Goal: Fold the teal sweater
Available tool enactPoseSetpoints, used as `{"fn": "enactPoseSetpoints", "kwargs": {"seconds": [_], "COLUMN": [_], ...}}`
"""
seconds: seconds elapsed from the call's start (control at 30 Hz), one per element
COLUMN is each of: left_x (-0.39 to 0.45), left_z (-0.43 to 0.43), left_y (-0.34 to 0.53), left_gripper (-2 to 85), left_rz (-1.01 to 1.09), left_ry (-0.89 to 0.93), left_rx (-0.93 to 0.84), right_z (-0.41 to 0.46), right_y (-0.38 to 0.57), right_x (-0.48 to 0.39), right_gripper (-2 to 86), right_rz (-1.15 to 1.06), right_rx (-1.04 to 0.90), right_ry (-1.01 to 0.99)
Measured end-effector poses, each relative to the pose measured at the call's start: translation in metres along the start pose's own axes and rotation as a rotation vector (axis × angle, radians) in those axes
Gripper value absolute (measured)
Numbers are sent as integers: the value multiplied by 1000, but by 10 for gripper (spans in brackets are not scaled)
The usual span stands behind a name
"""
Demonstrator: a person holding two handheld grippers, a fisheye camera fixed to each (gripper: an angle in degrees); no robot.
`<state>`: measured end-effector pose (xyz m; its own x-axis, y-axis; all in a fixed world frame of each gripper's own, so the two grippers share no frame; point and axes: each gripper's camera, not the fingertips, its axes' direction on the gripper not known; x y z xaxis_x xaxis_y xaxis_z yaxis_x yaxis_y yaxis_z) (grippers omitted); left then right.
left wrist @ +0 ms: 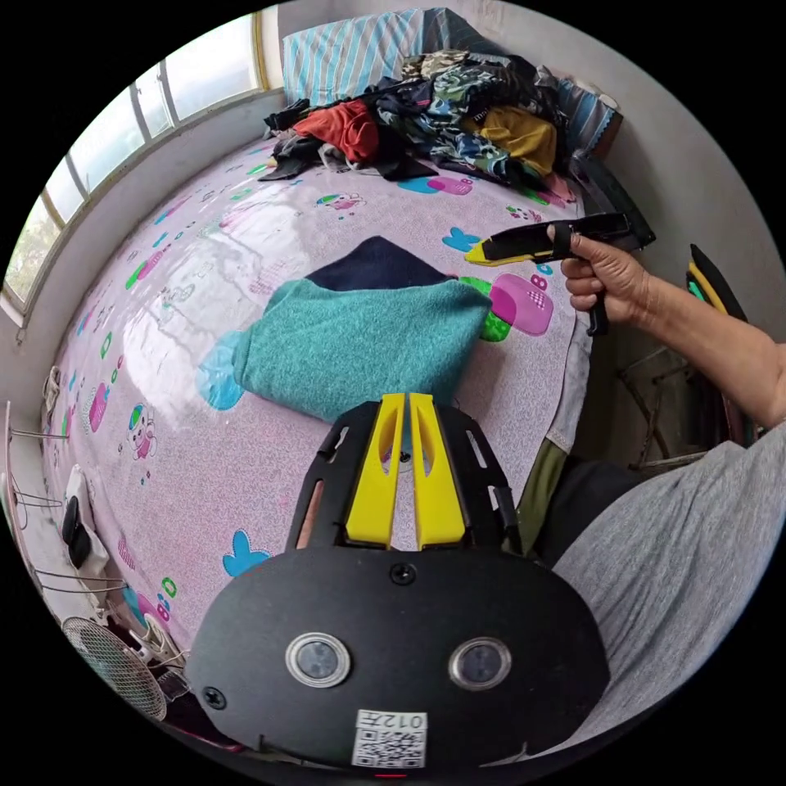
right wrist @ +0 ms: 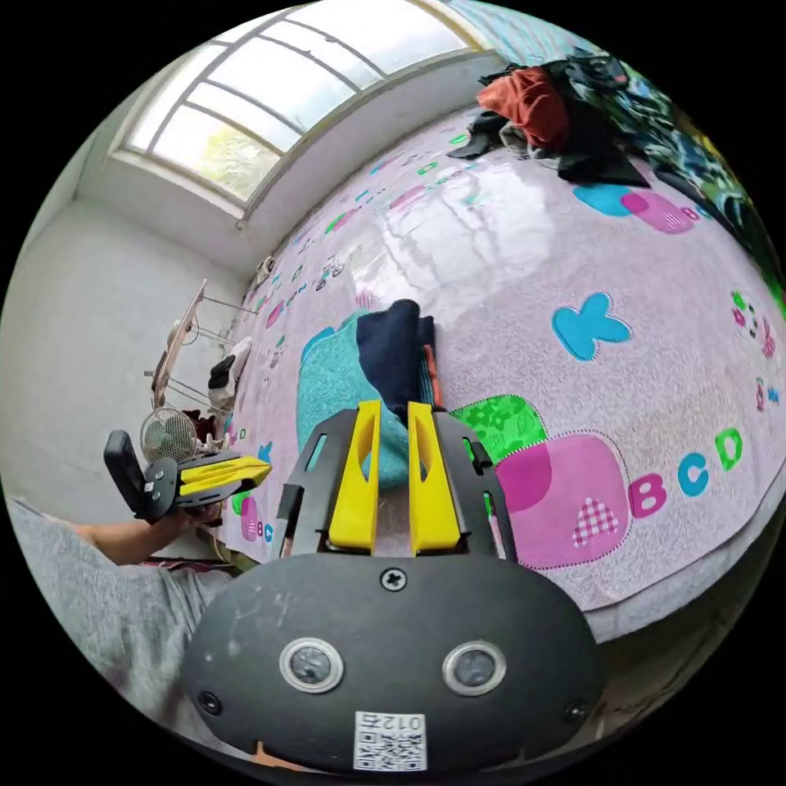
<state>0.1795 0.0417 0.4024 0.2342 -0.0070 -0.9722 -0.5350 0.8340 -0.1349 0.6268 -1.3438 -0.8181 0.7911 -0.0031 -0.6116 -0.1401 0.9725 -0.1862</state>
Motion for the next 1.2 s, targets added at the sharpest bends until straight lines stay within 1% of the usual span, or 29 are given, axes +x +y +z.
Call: {"fn": "enactPoseSetpoints", "kwargs": {"seconds": [0.07,0.17,0.2,0.27,0.3,0.37,0.43,0.53,0.57,0.6,0.63,0.7,0.77,0.97,1.1,1.2], "left_x": [-1,5,7,5,2,-3,-14,-33,-37,-44,-52,-60,-68,-93,-104,-119], "left_z": [14,47,61,64,65,65,63,53,49,36,19,-7,-20,1,21,18], "left_y": [-10,-16,-13,-11,-14,-20,-26,-32,-33,-33,-33,-32,-37,-76,-100,-108], "left_gripper": [-1,-1,-1,-2,-2,-2,-2,-2,-2,-2,-2,-2,-2,-1,0,1], "left_rz": [5,86,110,103,87,72,63,23,13,-12,-41,-58,-75,-113,-134,-182], "left_ry": [6,7,-11,-13,-7,14,57,130,143,158,161,154,138,164,155,204], "left_rx": [-19,-129,-176,-145,-158,-186,-201,-207,-206,-187,-139,-48,-10,-86,-174,-178], "right_z": [28,73,79,85,90,95,94,72,56,36,27,2,-3,12,11,-1], "right_y": [1,11,13,12,11,12,12,13,17,25,30,51,65,66,48,41], "right_x": [-8,-3,0,1,-3,-10,-9,12,24,37,43,71,90,112,123,132], "right_gripper": [40,1,-5,-7,-8,-9,-9,-6,-3,4,8,83,109,141,133,131], "right_rz": [-38,-98,-119,-129,-159,-209,-208,-99,-35,19,46,147,198,242,257,284], "right_rx": [-50,-133,-127,-138,-157,-177,-188,-181,-148,-100,-79,-51,-70,-145,-161,-158], "right_ry": [32,176,160,169,189,220,208,65,-13,-78,-97,-152,-189,-271,-343,-384]}}
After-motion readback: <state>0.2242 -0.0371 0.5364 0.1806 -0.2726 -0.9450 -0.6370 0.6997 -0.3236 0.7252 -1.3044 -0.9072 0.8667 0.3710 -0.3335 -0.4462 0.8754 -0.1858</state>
